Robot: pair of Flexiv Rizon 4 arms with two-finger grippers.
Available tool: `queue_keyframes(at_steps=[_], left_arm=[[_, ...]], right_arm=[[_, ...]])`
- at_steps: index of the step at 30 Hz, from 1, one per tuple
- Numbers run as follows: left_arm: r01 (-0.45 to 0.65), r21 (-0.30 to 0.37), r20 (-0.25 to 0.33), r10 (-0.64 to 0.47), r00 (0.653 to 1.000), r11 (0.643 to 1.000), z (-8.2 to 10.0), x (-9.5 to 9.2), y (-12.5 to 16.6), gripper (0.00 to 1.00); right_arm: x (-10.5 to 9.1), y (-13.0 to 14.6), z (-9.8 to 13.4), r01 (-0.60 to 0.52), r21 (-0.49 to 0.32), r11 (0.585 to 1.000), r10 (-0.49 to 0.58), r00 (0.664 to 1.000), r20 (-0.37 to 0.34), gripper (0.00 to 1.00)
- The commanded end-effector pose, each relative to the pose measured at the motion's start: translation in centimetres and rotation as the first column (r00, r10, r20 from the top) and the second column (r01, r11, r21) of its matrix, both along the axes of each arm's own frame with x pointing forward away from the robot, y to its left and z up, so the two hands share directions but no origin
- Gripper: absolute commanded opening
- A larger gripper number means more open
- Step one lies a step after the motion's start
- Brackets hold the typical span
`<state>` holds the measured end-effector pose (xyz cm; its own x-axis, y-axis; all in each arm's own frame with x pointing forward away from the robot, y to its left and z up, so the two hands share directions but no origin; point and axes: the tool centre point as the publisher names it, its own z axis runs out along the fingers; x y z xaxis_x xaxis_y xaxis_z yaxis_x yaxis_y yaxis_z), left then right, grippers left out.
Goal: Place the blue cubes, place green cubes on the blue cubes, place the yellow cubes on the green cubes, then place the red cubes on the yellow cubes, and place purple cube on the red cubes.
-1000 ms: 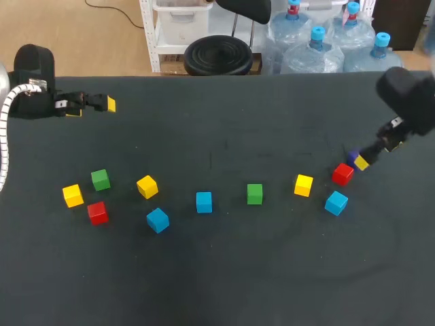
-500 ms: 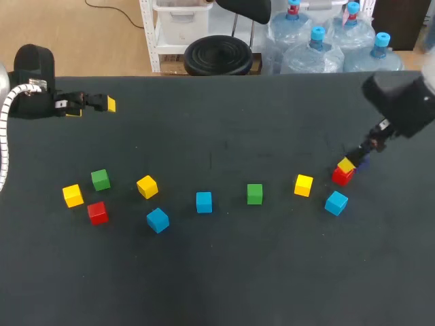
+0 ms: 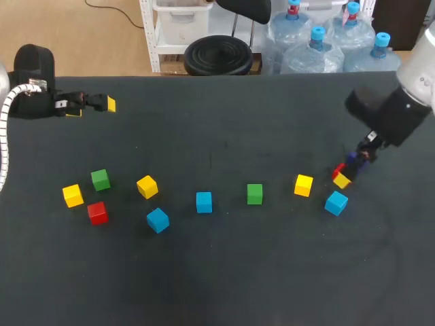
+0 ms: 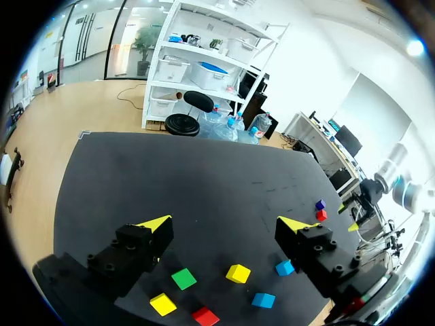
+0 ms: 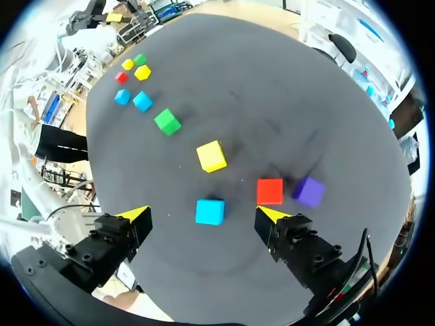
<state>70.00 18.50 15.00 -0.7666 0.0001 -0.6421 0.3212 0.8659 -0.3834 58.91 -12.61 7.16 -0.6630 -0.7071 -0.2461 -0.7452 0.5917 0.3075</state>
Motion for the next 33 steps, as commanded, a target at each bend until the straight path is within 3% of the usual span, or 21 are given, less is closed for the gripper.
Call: queue_keyframes(at_steps=[1,11,19,33], left_arm=[[0.0,0.0,0.0,0.0,1.0,1.0,0.0,0.0,0.0,1.0],[0.0,0.0,0.0,0.0,1.0,1.0,0.0,0.0,0.0,1.0],[0.0,0.0,0.0,0.0,1.0,1.0,0.0,0.0,0.0,1.0],[0.0,0.0,0.0,0.0,1.0,1.0,0.0,0.0,0.0,1.0]], right_arm=[[-0.8,0.0,0.0,-0.004,0.003,1.0,0.004,1.0,-0.013,1.0],[-1.3,0.7,-2.2,0.02,0.053,0.998,-0.016,0.998,-0.058,1.0],[-1.3,1.3,-4.4,-0.006,0.0,1.0,0.006,0.997,-0.075,1.0],[-1.6,1.2,-5.3,-0.066,-0.054,0.996,0.061,0.994,-0.089,1.0]])
